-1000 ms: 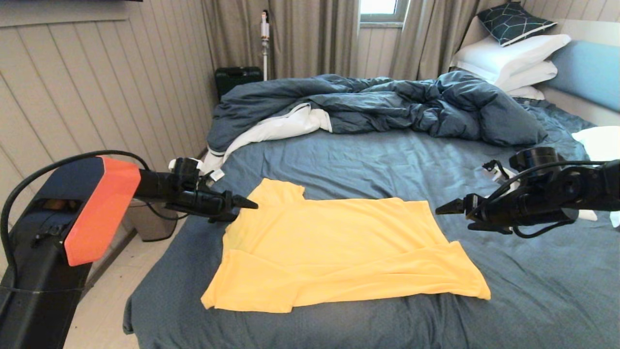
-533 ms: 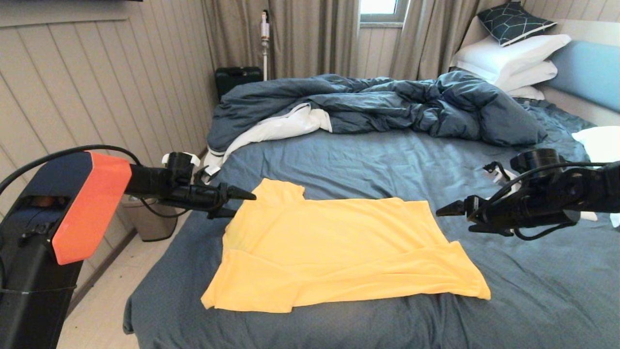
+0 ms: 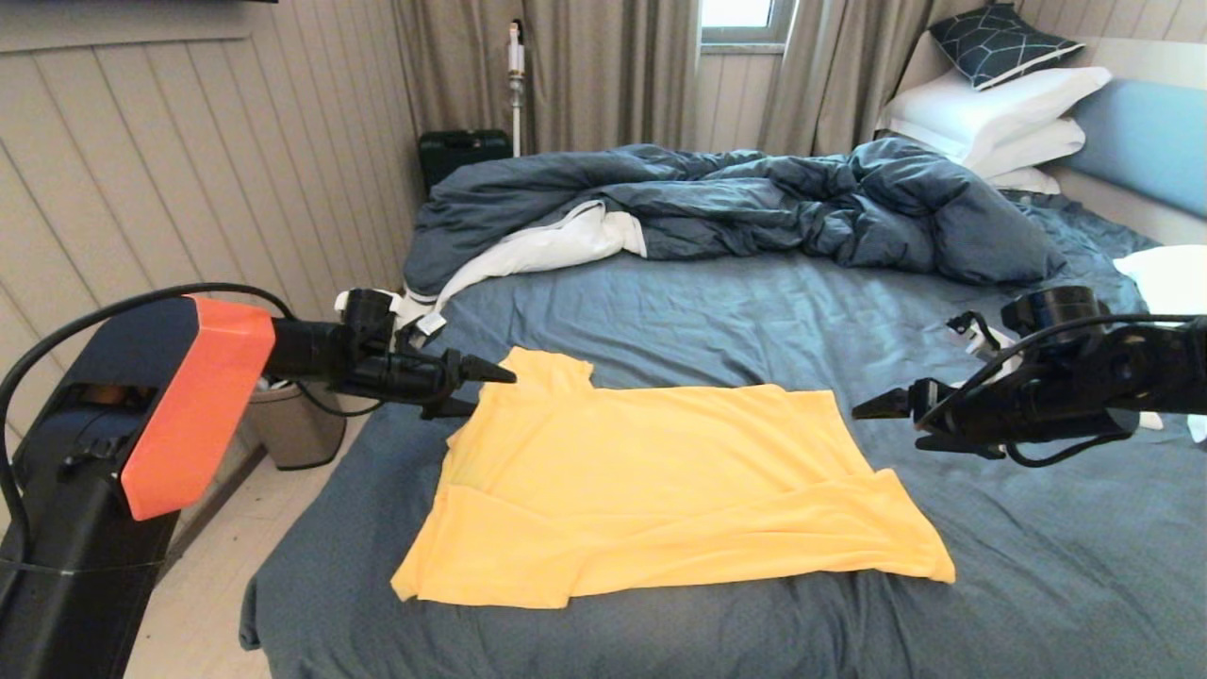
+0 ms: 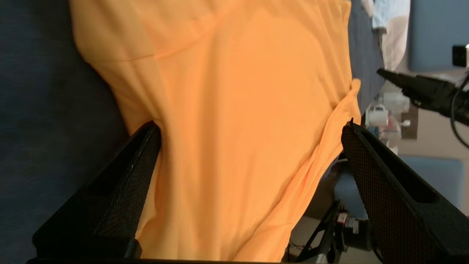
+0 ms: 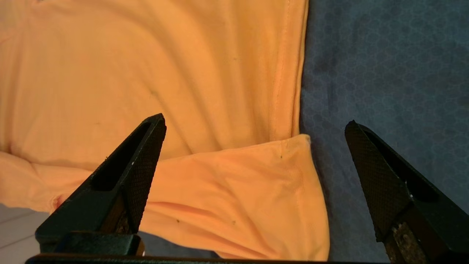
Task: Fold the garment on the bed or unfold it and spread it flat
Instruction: Fold the yellow T-shirt
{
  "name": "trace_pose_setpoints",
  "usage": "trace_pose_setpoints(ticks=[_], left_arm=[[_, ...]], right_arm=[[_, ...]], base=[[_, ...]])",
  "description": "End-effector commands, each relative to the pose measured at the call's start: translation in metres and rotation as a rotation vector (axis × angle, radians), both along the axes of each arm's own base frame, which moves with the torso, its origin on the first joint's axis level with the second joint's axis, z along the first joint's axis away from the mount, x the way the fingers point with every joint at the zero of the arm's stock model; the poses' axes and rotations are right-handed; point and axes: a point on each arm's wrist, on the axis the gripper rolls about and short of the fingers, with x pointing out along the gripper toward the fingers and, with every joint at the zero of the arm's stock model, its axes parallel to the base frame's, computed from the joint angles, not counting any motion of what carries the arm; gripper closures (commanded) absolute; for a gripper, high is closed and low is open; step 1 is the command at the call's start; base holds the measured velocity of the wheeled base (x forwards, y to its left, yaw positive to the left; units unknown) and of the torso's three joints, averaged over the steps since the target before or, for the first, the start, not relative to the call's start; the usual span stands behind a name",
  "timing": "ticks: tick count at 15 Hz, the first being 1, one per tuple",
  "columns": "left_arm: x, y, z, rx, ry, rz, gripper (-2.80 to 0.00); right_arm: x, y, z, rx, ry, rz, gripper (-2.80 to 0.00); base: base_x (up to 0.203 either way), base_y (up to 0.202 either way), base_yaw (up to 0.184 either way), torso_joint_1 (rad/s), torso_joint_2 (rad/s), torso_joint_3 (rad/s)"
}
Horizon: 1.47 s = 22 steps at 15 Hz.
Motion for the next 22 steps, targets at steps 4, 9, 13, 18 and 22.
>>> trace_pose_setpoints(ticks=[4, 9, 13, 18, 22], left_arm=[[0.003, 0.000, -0.011, 0.038, 0.005, 0.030, -2.80], [0.009, 0.024, -0.013, 0.071, -0.026, 0.107, -2.80], [0.010, 0.024, -0.021, 0.086, -0.034, 0.092, -2.80], [0.012, 0.023, -0.027, 0.132, -0.050, 0.113, -2.80], [0.014, 0.020, -0.033, 0.175, -0.066, 0.138, 0.00]], right_arm=[[-0.008, -0.002, 0.005, 0.009, -0.010, 0.005, -2.80], [-0.010, -0.002, 0.002, 0.024, -0.002, 0.013, -2.80], [-0.011, -0.002, 0.006, 0.021, -0.013, 0.015, -2.80], [-0.010, -0.001, 0.005, 0.022, -0.011, 0.017, -2.80], [-0.010, -0.001, 0.004, 0.024, -0.006, 0.018, -2.80]], base=[[0.000, 0.000, 0.000, 0.000, 0.00, 0.000], [0.000, 0.000, 0.000, 0.000, 0.00, 0.000], [0.000, 0.000, 0.000, 0.000, 0.00, 0.000], [0.000, 0.000, 0.000, 0.000, 0.00, 0.000], [0.000, 0.000, 0.000, 0.000, 0.00, 0.000]])
